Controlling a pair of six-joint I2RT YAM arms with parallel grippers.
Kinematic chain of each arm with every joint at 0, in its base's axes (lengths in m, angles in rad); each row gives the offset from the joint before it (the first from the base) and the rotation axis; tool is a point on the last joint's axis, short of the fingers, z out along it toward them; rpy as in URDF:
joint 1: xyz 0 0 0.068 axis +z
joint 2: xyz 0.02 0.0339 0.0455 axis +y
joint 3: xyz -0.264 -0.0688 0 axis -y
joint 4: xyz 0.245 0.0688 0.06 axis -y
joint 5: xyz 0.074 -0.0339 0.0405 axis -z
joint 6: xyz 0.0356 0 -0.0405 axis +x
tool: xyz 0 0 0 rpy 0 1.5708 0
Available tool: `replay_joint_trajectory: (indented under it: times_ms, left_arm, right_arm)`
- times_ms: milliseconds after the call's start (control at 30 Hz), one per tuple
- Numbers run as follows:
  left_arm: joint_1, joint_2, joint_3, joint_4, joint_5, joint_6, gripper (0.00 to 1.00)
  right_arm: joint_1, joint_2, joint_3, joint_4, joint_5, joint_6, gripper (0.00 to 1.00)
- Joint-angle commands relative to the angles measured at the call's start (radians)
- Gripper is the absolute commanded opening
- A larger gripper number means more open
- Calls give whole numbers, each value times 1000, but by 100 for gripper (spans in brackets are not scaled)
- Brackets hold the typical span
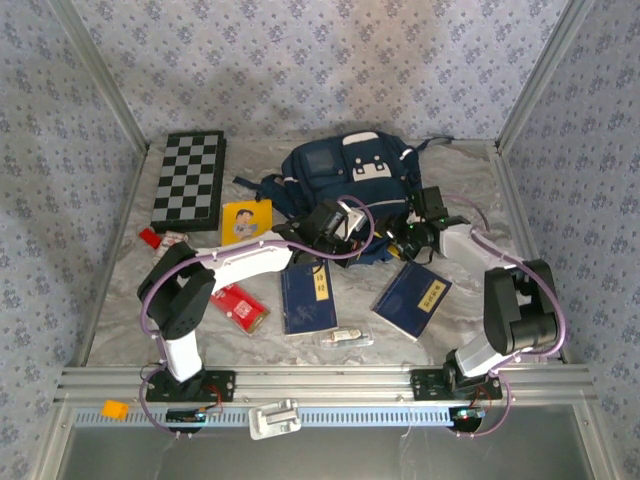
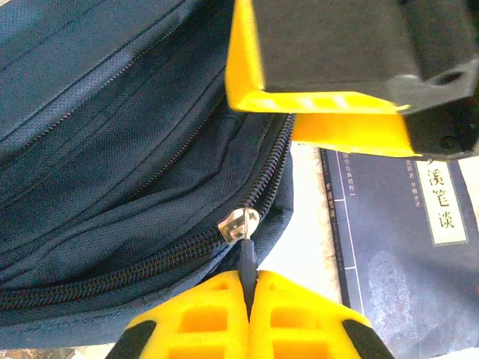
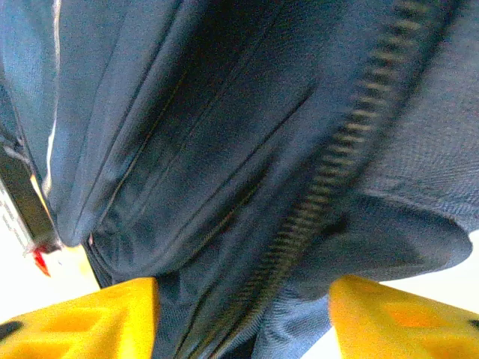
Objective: Pack the student bag
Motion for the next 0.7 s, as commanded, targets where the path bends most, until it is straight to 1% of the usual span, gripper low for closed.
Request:
replay_joint_trajectory:
  times_ms: [0, 67, 100, 200, 233, 333, 467, 600, 667]
  left_arm:
    - [-2, -31, 44, -6, 11, 36, 0]
    - [6, -50, 42, -32, 0, 30, 0]
    - [13, -67, 34, -36, 2, 18, 0]
    - [36, -110, 3, -44, -15, 18, 0]
    - [46, -121, -4, -54, -25, 20, 0]
    - [93, -144, -33, -84, -41, 22, 0]
    - [153, -157, -50, -147, -131, 35, 0]
    - [227, -129, -45, -146, -161, 38, 0]
    - [262, -99, -14, -182, -203, 7, 0]
  right_arm:
    - [-8, 22, 27, 54, 15, 40, 46]
    - [-19, 8, 22, 57, 26, 44, 27]
    - [-22, -1, 19, 58, 30, 43, 20]
    - [-48, -28, 12, 47, 23, 48, 1]
    - [-60, -40, 6, 54, 17, 52, 0]
    - [-101, -82, -13, 66, -17, 60, 0]
    - [-148, -125, -20, 42, -57, 56, 0]
    - [-176, -165, -29, 31, -84, 50, 0]
    - [-189, -186, -31, 12, -92, 49, 0]
